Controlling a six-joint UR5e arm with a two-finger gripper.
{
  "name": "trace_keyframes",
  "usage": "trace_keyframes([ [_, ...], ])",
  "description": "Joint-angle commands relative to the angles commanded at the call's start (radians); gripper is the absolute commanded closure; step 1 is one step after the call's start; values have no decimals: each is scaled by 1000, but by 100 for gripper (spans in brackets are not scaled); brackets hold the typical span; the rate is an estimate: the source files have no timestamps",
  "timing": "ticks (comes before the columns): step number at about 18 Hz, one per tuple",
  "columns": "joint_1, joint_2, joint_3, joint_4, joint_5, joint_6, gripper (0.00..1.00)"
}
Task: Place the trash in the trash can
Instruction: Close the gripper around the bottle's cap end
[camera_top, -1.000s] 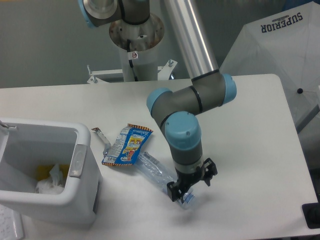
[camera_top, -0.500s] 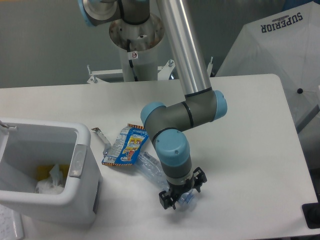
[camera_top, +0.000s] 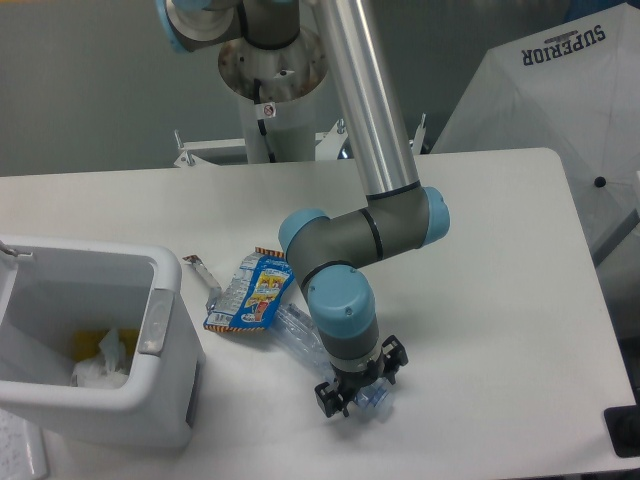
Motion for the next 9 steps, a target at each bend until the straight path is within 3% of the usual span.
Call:
trace_keyframes([
  [3, -2, 2, -2, 2, 0, 2, 39],
  [9, 2, 8, 12, 2, -8, 2, 45],
])
